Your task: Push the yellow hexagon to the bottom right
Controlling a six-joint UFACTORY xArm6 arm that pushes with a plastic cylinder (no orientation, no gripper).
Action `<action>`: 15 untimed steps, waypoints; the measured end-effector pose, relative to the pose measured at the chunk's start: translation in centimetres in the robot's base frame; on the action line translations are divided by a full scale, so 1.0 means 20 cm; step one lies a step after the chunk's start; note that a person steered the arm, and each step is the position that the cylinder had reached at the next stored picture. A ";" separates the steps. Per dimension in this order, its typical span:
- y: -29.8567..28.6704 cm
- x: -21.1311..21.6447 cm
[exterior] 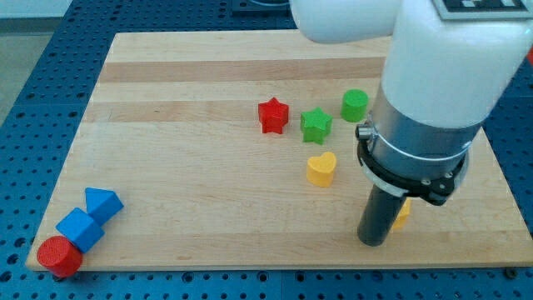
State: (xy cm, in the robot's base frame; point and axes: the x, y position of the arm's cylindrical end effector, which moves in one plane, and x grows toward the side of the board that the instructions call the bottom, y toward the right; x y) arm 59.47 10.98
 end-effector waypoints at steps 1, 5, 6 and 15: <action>0.00 0.00; -0.06 -0.20; -0.02 -0.20; 0.32 -1.21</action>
State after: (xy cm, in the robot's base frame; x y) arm 35.19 17.46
